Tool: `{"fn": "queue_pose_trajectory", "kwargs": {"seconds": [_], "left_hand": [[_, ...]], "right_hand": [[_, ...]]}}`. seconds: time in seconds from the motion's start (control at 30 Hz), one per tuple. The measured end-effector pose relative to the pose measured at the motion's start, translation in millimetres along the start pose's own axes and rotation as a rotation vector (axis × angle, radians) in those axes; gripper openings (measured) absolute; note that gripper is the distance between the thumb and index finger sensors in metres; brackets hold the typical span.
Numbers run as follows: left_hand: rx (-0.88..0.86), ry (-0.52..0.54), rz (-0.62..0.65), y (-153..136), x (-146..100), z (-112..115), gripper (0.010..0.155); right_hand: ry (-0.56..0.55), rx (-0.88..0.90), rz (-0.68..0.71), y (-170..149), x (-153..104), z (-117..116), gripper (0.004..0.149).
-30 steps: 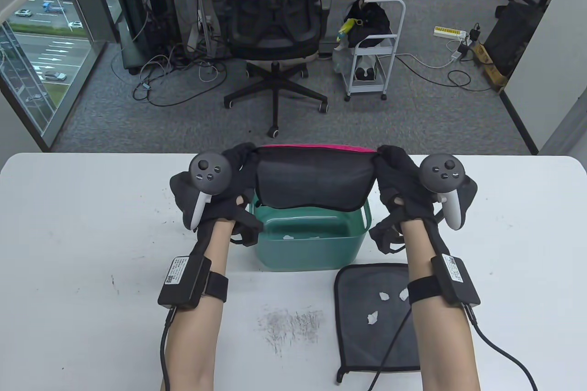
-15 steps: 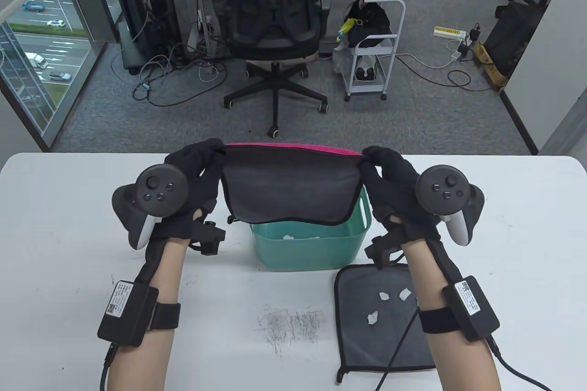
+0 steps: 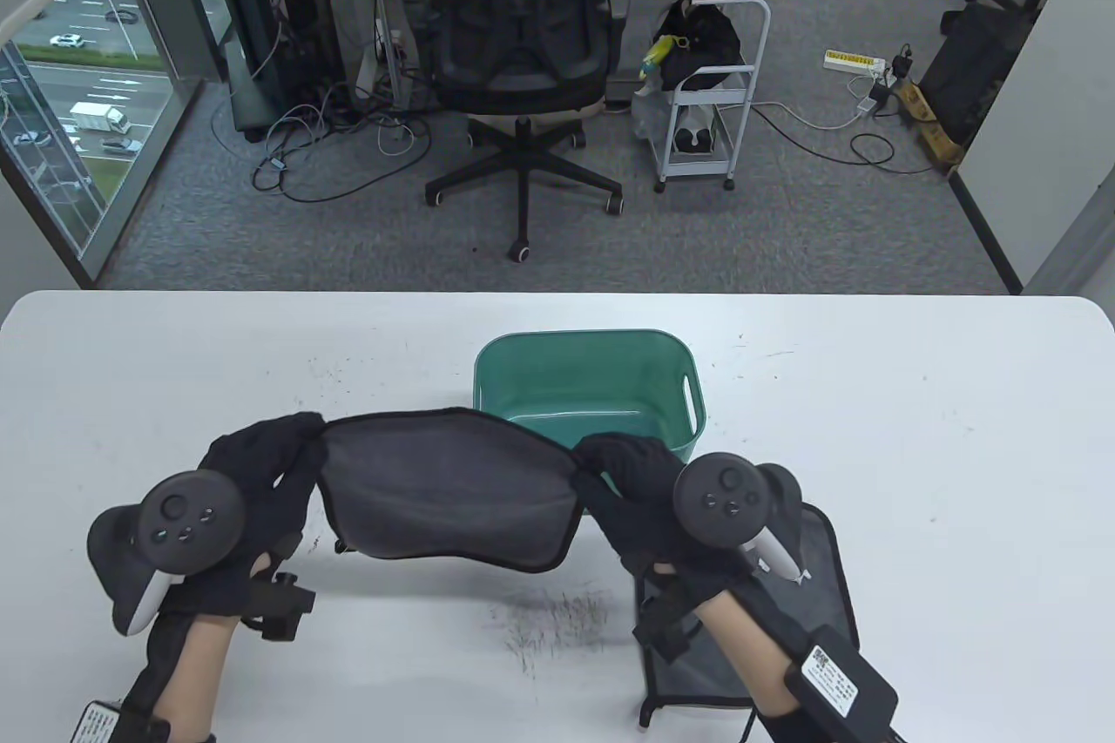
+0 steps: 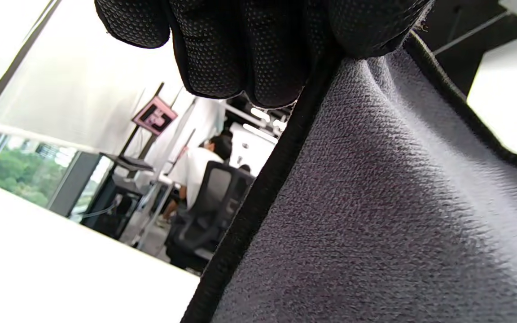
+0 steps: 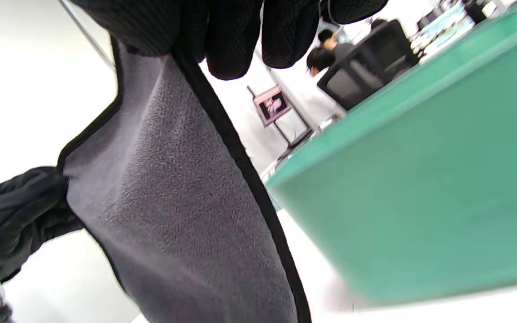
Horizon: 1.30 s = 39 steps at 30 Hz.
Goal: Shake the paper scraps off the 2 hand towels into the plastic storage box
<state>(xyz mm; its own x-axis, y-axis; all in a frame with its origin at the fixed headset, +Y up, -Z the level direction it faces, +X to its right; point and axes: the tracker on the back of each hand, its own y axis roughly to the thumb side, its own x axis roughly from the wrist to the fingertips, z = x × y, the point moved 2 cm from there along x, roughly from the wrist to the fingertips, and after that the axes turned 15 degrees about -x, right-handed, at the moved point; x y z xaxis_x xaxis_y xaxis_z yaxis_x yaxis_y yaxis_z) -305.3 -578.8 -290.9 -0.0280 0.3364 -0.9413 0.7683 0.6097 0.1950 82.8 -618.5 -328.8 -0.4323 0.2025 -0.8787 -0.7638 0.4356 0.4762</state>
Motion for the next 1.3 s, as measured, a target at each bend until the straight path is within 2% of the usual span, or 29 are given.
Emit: {"fn": "queue_pose_trajectory", "kwargs": {"seconds": [0.17,0.27,0.4,0.47,0.6,0.73,0.87,1.0,1.3], "left_hand": [[0.124,-0.027,0.046,-2.4,-45.9,-9.2,0.044],[0.097,-0.040,0.065,-2.9,-70.9,-13.8,0.044],[0.071,-0.110,0.045,-13.2,-85.8,-5.1,0.044],[0.090,-0.196,-0.023,-26.6,-82.8,7.5,0.044],[0.184,-0.310,-0.193,-65.6,-59.6,44.1,0.044],[0.232,-0.392,-0.324,-98.4,-33.1,78.4,0.044],[0.239,-0.372,-0.407,-120.0,-11.8,103.7,0.044],[0.254,-0.331,-0.471,-134.0,0.4,119.5,0.044],[0.296,-0.328,-0.545,-155.6,3.1,135.8,0.045]], "right_hand": [[0.062,-0.002,0.082,16.1,-24.6,-29.1,0.037],[0.126,0.049,0.108,22.8,-36.5,-41.9,0.038],[0.261,0.140,0.083,20.3,-40.5,-65.3,0.038],[0.342,0.156,0.026,14.4,-37.1,-84.4,0.038],[0.427,0.011,-0.138,1.3,-21.1,-125.4,0.038],[0.399,-0.114,-0.260,-2.4,-4.1,-148.3,0.038],[0.349,-0.238,-0.339,-5.0,9.8,-161.8,0.038],[0.309,-0.339,-0.386,-7.6,19.2,-170.0,0.038],[0.273,-0.543,-0.413,-4.9,32.6,-184.0,0.038]]}}
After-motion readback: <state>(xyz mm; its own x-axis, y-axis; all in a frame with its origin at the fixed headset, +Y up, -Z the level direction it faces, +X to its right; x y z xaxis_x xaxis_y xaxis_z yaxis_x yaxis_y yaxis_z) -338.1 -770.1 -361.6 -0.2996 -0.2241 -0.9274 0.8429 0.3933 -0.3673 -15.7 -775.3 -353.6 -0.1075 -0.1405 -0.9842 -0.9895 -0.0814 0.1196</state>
